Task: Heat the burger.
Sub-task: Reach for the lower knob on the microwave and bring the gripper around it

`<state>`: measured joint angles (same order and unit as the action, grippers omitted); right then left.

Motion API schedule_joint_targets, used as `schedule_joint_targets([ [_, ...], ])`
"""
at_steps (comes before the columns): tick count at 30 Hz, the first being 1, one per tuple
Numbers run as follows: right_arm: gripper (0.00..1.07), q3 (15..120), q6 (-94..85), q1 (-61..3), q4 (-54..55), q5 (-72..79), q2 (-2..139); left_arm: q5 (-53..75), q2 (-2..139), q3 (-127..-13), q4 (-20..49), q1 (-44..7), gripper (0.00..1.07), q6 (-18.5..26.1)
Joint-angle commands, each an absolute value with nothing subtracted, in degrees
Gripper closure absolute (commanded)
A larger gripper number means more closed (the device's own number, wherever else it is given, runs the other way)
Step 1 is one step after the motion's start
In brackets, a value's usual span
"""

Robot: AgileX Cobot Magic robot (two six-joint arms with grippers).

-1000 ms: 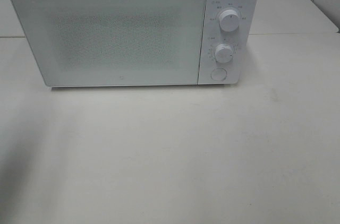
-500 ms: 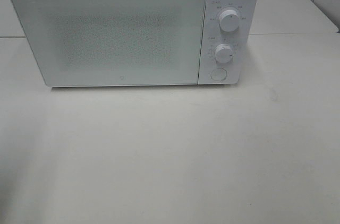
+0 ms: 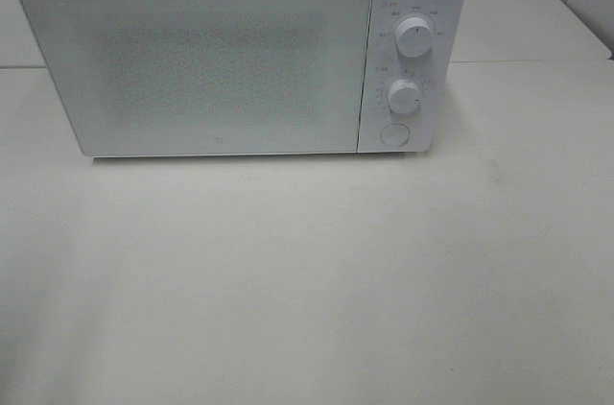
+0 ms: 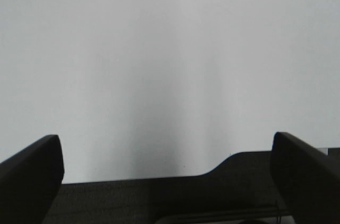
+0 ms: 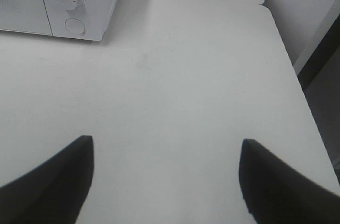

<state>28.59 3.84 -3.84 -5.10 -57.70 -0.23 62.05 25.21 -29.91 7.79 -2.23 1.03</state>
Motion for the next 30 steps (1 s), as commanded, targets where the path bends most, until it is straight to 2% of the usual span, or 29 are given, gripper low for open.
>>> schedule_joint_targets([
  [1, 0.33, 28.5, 4.1, -3.6, -5.1, -57.0, -1.7, 61.4, 17.1, -29.7, 7.7, -2.1, 0.08, 0.8],
  [5, 0.33, 28.5, 4.1, -3.6, -5.1, -57.0, -1.7, 61.4, 11.7, -29.7, 7.8, -1.7, 0.08, 0.8],
  [9, 0.33, 28.5, 4.1, -3.6, -5.1, -57.0, -1.7, 61.4, 3.1, -29.7, 7.7, 3.3, 0.08, 0.8],
  [13, 0.33, 28.5, 4.1, -3.6, -5.1, -57.0, -1.7, 61.4, -2.0, -29.7, 7.8, 4.5, 0.08, 0.8],
  [30, 0.33, 28.5, 4.2, -3.6, -5.1, -57.0, -1.7, 61.2, -1.6, -29.6, 8.3, 4.5, 0.08, 0.8],
])
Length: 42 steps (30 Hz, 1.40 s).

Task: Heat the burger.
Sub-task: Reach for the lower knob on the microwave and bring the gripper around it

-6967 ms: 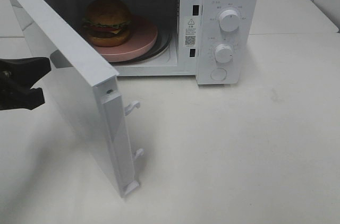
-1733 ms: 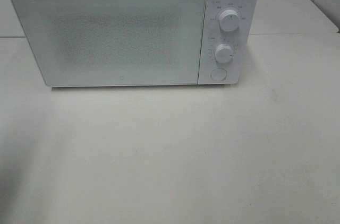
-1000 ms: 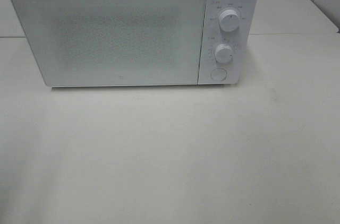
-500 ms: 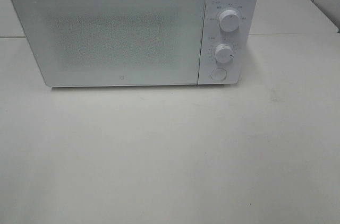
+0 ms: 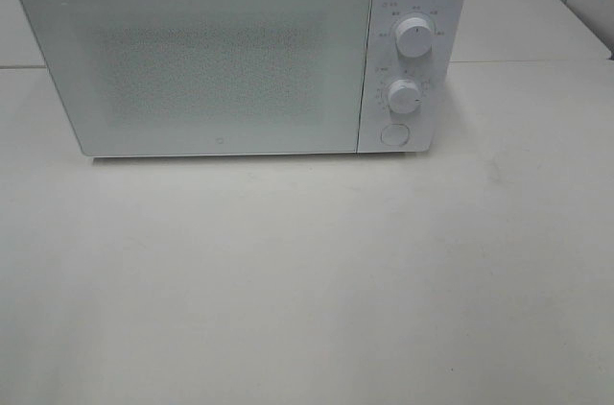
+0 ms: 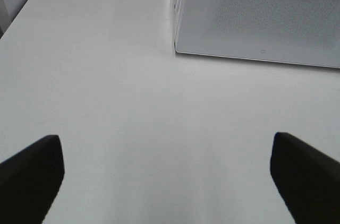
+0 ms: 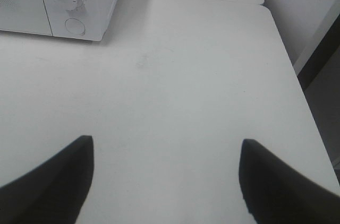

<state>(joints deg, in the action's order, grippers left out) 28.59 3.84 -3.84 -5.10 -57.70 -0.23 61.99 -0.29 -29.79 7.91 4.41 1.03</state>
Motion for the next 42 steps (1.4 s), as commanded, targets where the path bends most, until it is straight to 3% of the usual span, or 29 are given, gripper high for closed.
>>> schedule_joint_targets([
  [1, 0.33, 28.5, 4.2, -3.6, -5.1, -57.0, -1.7, 61.2, -1.6, -29.6, 8.3, 4.5, 0.08, 0.8],
  [42, 0.33, 30.3, 4.2, -3.6, -3.8, -53.5, 1.0, 61.2, -1.6, -29.6, 8.3, 4.5, 0.08, 0.8],
])
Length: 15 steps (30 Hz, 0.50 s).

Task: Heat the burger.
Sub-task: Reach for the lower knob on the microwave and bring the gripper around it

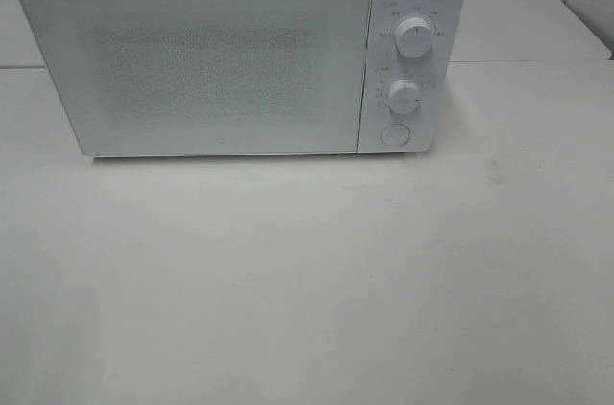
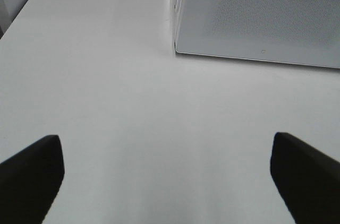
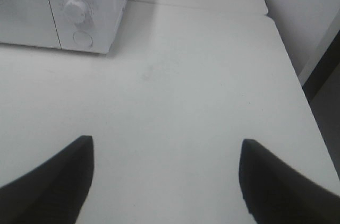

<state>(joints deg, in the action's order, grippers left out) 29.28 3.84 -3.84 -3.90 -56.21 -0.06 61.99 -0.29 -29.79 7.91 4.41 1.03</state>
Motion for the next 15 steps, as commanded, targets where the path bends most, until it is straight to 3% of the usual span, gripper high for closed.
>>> schedule_joint_targets([
  [1, 0.33, 30.2, 4.2, -3.6, -3.8, -50.5, 2.9, 61.2, -1.6, -29.6, 8.3, 4.5, 0.08, 0.8],
  [15, 0.33, 26.8, 4.2, -3.6, -3.8, -26.1, 20.8, 61.2, -1.6, -29.6, 8.3, 4.5, 0.09, 0.8],
])
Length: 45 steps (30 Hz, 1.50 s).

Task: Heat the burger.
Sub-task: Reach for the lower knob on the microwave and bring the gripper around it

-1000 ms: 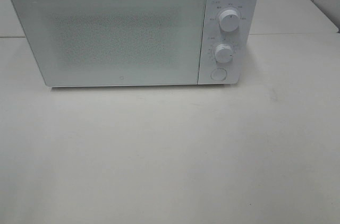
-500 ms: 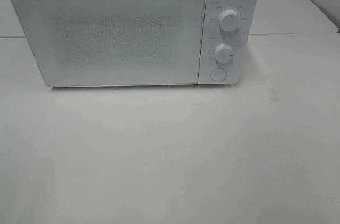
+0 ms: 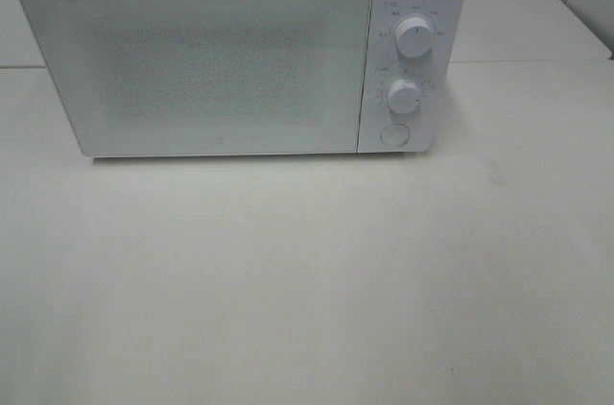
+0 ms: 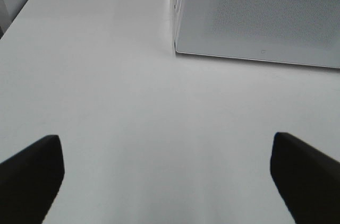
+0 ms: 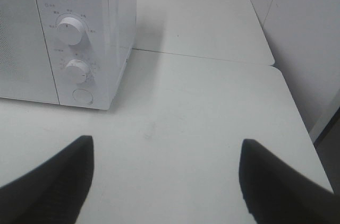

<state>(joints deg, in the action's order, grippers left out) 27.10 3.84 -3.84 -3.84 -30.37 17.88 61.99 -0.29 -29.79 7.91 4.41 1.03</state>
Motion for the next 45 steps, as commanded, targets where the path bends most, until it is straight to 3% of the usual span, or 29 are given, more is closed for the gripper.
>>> schedule_joint_targets([
  [1, 0.33, 26.8, 4.2, -3.6, -3.8, -26.1, 20.8, 61.2, -1.6, -29.6, 8.3, 4.5, 0.09, 0.8],
  [31, 0.33, 26.8, 7.4, -3.6, -3.8, 2.6, 53.1, 61.2, -1.6, -29.6, 8.3, 4.5, 0.09, 0.8],
  [40, 0.33, 22.2, 6.9, -3.6, -4.1, 22.1, 62.5, 61.2, -1.3, -29.6, 8.3, 4.5, 0.09, 0.8],
  [45, 0.33, 17.9, 6.5, -3.7, 1.3, 35.8, 68.9, 61.2, -1.3, -29.6, 8.3, 4.5, 0.09, 0.8],
])
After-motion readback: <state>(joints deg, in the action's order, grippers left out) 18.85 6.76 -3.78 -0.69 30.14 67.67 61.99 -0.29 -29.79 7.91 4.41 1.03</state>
